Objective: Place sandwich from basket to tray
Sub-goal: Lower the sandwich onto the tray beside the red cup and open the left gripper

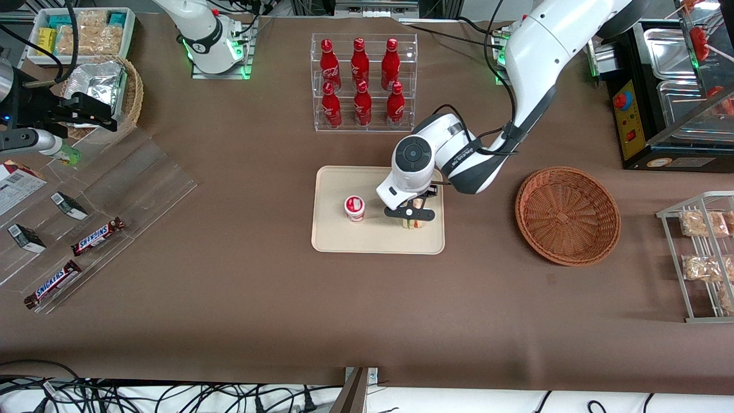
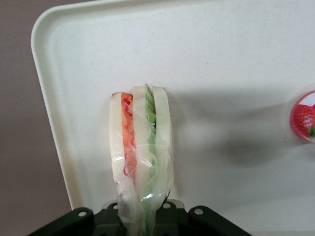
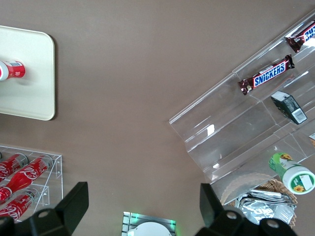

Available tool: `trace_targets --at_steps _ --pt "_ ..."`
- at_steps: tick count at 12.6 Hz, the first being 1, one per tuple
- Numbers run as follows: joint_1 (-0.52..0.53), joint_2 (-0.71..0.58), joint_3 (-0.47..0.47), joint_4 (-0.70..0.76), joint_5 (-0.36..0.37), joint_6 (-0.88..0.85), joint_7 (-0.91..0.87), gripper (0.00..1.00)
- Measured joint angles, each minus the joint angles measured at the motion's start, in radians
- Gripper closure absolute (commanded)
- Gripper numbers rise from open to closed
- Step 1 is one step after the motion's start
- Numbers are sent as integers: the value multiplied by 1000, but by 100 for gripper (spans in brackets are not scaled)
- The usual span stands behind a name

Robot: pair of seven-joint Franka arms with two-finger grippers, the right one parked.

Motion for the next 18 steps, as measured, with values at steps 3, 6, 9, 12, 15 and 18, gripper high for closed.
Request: trace_targets --at_steps 3,6,9,12,15,18 --pt "-4 6 4 2 10 0 -5 95" --pt "-4 6 10 4 10 0 -8 43" --pt "-4 8 15 5 10 0 -12 0" --pt "-4 9 16 9 11 -1 -72 0" --pt "-3 6 16 45 11 -35 -100 0" --pt "3 -3 15 158 11 -161 -111 0"
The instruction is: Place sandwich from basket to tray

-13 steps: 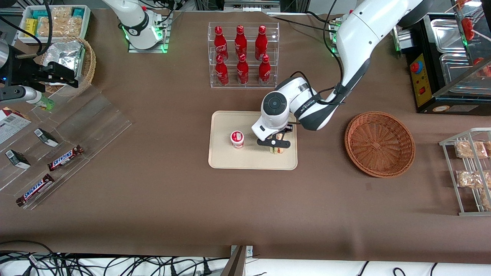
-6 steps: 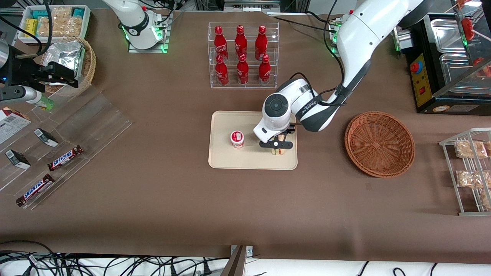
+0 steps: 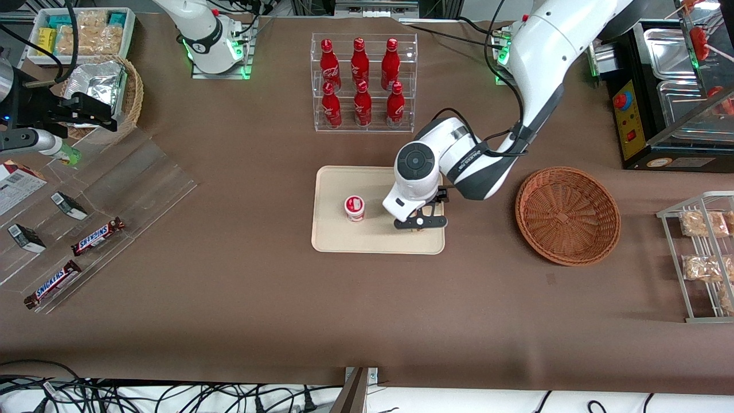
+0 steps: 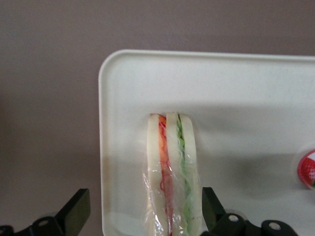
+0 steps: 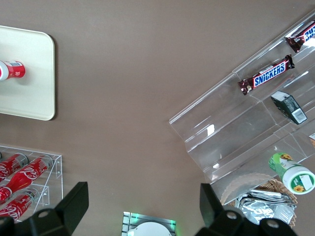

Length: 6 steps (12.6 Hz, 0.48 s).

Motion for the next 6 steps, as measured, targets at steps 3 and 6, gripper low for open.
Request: trace_targets --at_steps 3,6 --pt "51 -55 0 88 -18 -79 -5 0" --pt "133 -152 -1 99 -26 -149 -4 0"
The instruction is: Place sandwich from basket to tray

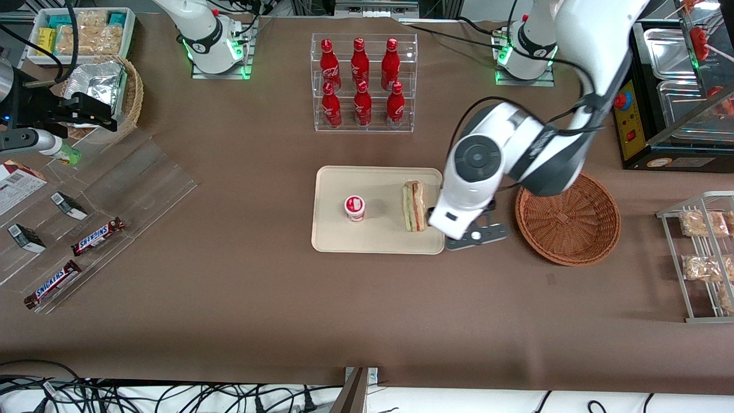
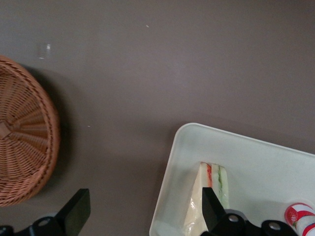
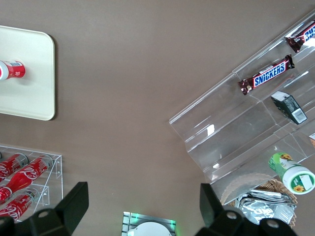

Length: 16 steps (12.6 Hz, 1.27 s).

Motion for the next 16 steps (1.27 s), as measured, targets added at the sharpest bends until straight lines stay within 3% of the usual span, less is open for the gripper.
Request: trace_targets --at_steps 6,10,16 --pt "122 -153 0 1 -103 -116 25 0" --pt "185 -202 14 0 -166 -192 205 0" --pt "190 -362 225 -75 -262 -271 618 0"
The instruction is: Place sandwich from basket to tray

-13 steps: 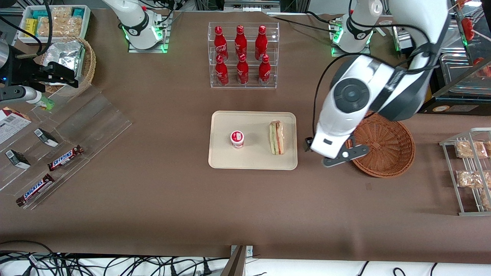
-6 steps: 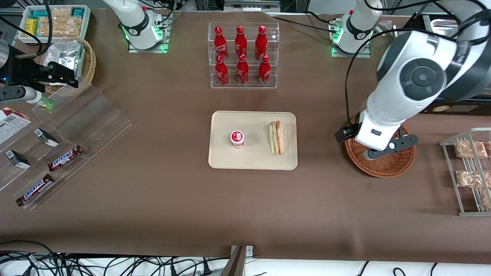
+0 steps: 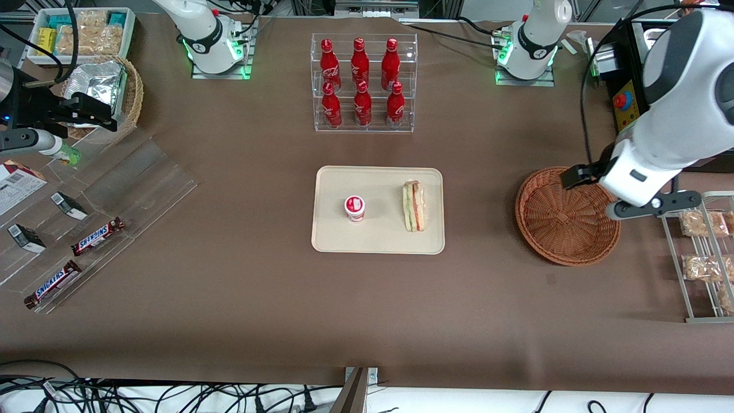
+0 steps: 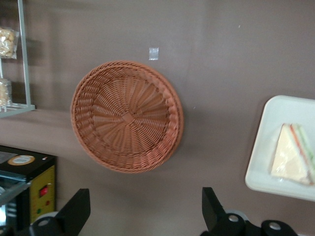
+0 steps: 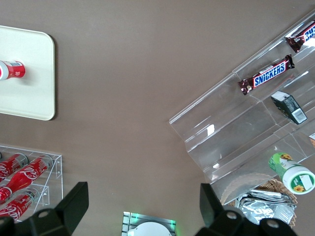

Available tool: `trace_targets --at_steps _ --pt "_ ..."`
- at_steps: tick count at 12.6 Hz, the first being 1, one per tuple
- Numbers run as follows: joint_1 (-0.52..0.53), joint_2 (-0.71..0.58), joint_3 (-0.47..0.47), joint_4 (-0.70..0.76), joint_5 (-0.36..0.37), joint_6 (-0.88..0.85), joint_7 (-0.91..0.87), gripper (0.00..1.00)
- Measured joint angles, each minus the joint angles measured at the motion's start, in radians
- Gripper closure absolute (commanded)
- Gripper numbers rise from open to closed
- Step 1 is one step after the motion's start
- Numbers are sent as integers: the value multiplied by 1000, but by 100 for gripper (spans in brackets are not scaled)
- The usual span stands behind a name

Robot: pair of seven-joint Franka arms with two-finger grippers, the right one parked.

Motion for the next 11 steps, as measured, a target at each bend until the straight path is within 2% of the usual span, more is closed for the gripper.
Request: trace_targets --at_steps 3,5,8,11 --pt "0 -67 109 -15 -53 -44 209 0" --pt "-1 -99 145 -18 -70 -63 307 0" --pt "-10 -117 149 -22 -118 -65 347 0" --pt "-14 -117 150 -30 -128 -61 351 0"
